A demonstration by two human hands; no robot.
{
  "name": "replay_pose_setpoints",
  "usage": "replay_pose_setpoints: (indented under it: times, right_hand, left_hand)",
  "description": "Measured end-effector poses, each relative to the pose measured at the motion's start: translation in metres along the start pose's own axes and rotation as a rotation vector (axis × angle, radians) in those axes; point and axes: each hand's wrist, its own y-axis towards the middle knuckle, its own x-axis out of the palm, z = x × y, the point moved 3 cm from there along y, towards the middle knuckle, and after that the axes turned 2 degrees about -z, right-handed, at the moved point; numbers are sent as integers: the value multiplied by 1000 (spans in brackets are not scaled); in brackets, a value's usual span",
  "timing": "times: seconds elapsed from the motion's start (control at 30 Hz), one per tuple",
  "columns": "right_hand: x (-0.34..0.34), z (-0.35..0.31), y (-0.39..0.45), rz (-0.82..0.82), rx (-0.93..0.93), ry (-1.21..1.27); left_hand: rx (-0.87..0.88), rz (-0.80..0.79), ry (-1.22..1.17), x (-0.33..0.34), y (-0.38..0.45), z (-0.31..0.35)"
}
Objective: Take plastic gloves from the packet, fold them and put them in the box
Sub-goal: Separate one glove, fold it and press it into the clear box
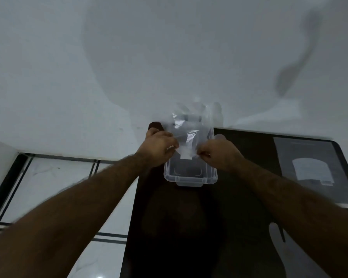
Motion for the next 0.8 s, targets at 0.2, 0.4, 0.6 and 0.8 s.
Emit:
replay_pose_setpoints:
  times: [0.2, 0.4, 0.6, 0.8]
  right_hand:
    - [35, 6, -1, -161, 22, -127]
    - [52, 1, 4, -320, -16, -249]
    - [64, -13, 13, -427, -115, -451]
    - [69, -14, 28, -622, -83, -337]
  left_hand:
    - [179, -124, 181, 25, 2, -1]
    - [210, -327, 367, 41, 11, 3]
    - [232, -472, 501, 50, 21, 9]
    - [225, -598, 573, 57, 31, 12]
